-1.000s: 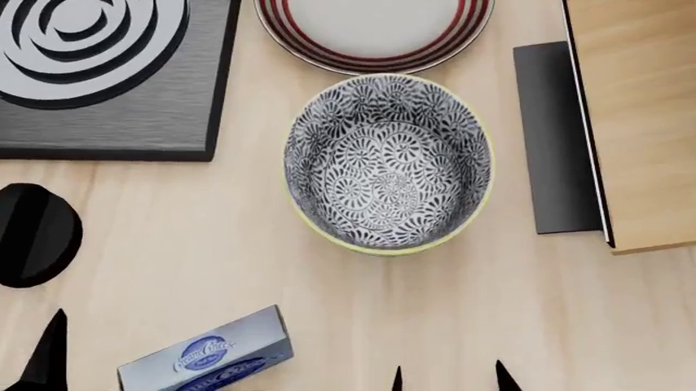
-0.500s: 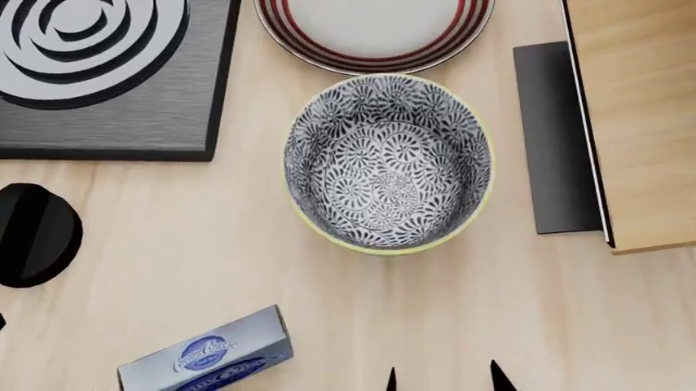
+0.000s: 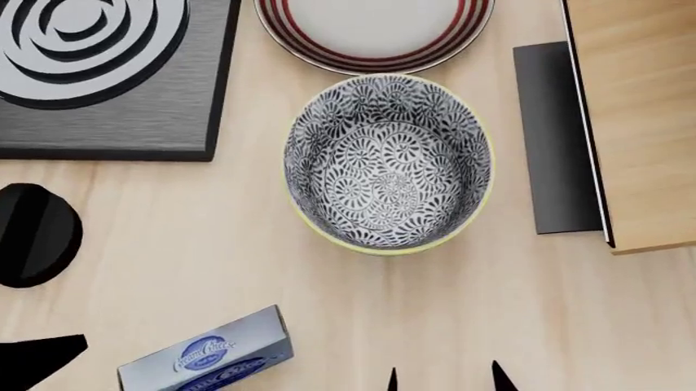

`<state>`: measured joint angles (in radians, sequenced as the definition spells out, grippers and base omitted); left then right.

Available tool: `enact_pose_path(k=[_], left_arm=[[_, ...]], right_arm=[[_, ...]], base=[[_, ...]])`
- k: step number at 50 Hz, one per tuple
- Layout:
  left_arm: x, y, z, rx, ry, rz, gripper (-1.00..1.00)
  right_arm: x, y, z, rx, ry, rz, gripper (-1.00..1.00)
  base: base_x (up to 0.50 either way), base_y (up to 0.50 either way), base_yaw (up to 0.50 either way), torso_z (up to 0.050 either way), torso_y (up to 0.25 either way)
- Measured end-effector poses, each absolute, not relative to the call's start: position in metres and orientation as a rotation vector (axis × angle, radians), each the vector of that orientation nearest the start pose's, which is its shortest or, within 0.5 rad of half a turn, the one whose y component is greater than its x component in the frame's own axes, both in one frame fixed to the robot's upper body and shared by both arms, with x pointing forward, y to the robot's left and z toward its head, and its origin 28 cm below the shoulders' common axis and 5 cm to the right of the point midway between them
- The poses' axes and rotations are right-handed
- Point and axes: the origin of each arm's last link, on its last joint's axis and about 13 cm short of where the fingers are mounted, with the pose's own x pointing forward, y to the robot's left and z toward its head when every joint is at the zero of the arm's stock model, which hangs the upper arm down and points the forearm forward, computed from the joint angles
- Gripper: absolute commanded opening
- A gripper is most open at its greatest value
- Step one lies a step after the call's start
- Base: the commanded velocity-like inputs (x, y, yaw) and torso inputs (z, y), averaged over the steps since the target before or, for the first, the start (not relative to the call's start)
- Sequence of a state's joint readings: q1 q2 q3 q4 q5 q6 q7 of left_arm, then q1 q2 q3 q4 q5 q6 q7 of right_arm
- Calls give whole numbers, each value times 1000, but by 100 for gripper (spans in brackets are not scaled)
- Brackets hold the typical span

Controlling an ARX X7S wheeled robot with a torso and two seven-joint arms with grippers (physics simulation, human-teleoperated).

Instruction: Pick up the cream cheese and put it in the bowl.

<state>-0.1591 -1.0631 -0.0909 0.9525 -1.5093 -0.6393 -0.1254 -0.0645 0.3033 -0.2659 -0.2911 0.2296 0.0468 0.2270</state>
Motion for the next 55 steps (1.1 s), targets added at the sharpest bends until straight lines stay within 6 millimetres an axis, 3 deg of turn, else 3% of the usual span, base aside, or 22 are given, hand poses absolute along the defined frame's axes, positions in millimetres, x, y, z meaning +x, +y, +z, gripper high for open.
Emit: enact_pose_path(k=[29, 55], left_arm=[[184, 252, 207, 47, 207, -811, 100], [212, 241, 190, 134, 318, -776, 100]], right_arm=[[184, -102, 52, -22, -115, 104, 100], [182, -103, 52, -20, -119, 104, 100]], base=[[0, 0, 0, 0, 0], [0, 0, 0, 0, 0]])
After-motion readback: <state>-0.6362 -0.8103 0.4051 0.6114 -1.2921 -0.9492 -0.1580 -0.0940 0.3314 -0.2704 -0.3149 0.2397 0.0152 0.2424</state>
